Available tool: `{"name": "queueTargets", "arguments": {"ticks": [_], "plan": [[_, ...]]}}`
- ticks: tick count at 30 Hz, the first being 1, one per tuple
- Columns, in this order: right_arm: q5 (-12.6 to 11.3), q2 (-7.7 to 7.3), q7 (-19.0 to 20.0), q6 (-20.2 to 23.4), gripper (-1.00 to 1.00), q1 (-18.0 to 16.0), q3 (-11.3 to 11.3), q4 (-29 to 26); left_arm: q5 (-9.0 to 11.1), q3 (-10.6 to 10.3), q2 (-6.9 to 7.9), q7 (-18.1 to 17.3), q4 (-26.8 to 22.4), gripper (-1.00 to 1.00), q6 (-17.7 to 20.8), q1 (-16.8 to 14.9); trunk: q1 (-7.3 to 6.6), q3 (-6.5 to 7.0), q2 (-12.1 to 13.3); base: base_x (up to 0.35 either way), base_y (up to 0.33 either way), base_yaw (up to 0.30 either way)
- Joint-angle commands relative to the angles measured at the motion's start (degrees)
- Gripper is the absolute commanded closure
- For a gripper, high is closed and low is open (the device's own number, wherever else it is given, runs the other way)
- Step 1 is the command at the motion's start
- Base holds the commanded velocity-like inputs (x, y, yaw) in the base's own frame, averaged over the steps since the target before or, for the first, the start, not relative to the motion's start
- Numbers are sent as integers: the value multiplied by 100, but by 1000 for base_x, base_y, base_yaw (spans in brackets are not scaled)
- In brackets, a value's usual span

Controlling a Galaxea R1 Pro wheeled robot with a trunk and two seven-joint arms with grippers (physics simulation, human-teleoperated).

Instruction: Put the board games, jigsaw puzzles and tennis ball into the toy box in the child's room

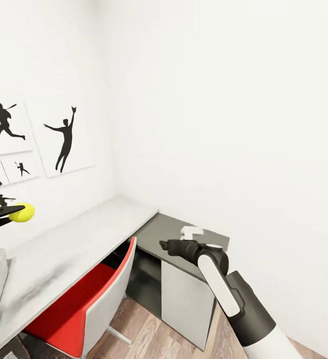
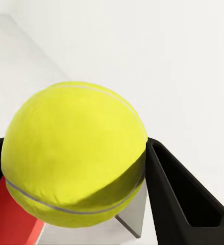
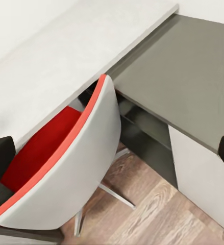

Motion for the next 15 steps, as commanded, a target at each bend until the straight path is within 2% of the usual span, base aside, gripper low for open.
{"name": "queueTargets", "arguments": {"ticks": [1,15], "plan": [[-61,0,-60,7,-100,-3,4,-5,65,3,7,26,1,100,24,-5,2,-3,-5,0,0,287],[-62,-18,-59,1,-100,-3,-5,13,117,2,22,34,1,100,24,-5,2,-3,-5,0,0,287]]}}
